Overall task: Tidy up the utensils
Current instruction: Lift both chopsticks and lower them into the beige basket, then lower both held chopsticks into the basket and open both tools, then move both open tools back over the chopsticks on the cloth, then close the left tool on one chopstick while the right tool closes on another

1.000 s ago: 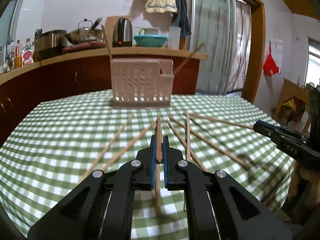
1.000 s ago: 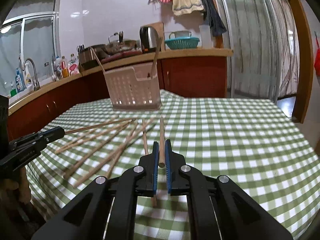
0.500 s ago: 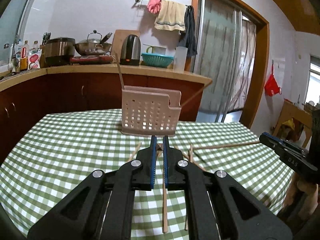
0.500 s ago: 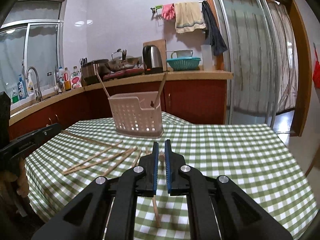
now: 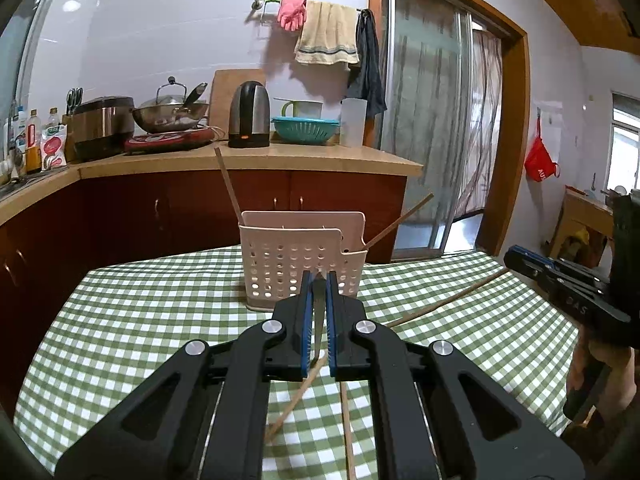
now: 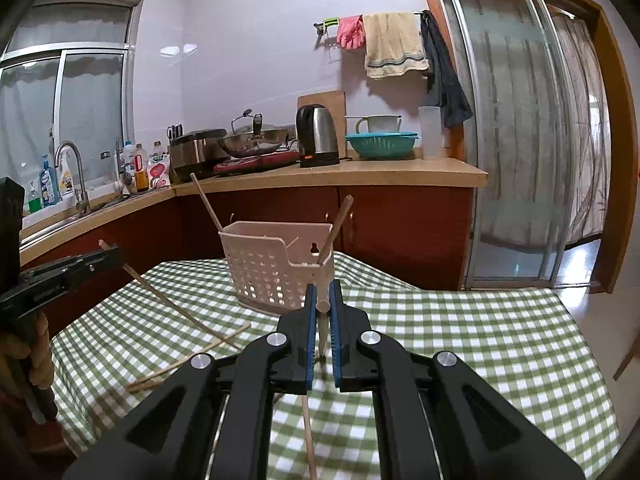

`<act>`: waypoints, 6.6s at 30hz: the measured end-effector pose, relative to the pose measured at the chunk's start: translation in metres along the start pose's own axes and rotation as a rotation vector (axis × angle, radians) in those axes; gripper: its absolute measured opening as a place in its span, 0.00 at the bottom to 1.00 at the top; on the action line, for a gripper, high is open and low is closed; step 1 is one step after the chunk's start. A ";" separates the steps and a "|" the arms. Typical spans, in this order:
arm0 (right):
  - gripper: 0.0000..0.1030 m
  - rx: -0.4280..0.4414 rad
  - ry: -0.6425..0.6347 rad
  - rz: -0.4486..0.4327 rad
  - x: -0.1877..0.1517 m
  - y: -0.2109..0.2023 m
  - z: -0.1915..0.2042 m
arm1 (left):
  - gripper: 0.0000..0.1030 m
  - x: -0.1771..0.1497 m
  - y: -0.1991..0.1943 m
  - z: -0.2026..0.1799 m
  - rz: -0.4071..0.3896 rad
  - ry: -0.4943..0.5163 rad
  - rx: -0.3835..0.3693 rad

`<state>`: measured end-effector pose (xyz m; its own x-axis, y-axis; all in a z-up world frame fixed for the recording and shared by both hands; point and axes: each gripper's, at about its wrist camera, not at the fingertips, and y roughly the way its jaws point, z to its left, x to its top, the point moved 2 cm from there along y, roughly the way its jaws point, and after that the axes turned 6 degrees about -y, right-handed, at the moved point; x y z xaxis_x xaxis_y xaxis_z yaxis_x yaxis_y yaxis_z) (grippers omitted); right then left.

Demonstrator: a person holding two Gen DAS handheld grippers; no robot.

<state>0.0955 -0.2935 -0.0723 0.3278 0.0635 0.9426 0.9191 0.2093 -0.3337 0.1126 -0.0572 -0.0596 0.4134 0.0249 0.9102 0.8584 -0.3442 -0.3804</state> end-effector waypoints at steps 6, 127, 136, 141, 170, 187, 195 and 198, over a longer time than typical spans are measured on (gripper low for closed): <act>0.07 0.018 -0.025 0.001 0.018 0.024 0.005 | 0.06 0.013 0.014 0.009 0.003 0.001 0.011; 0.49 -0.001 0.023 0.088 -0.048 0.016 0.013 | 0.65 -0.028 0.012 0.016 0.008 -0.012 0.086; 0.48 -0.003 0.038 0.188 -0.109 0.006 0.014 | 0.59 -0.090 0.007 0.012 0.134 -0.034 0.102; 0.48 -0.008 0.040 0.211 -0.127 0.003 0.015 | 0.56 -0.116 0.006 0.004 0.179 -0.032 0.088; 0.46 0.005 0.053 0.257 -0.147 0.006 0.014 | 0.07 -0.170 0.026 -0.007 0.328 -0.045 0.032; 0.35 0.009 0.054 0.272 -0.153 0.008 0.013 | 0.06 -0.163 0.021 -0.011 0.303 -0.028 0.029; 0.19 0.004 0.041 0.279 -0.155 0.008 0.011 | 0.06 -0.161 0.020 -0.010 0.297 -0.022 0.028; 0.12 0.007 0.036 0.283 -0.156 0.007 0.011 | 0.06 -0.161 0.019 -0.011 0.293 -0.020 0.028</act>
<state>0.0481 -0.2910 -0.2216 0.5786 0.0853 0.8112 0.7887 0.1950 -0.5830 0.0591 -0.0779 -0.2114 0.6506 -0.0535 0.7575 0.7094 -0.3132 -0.6314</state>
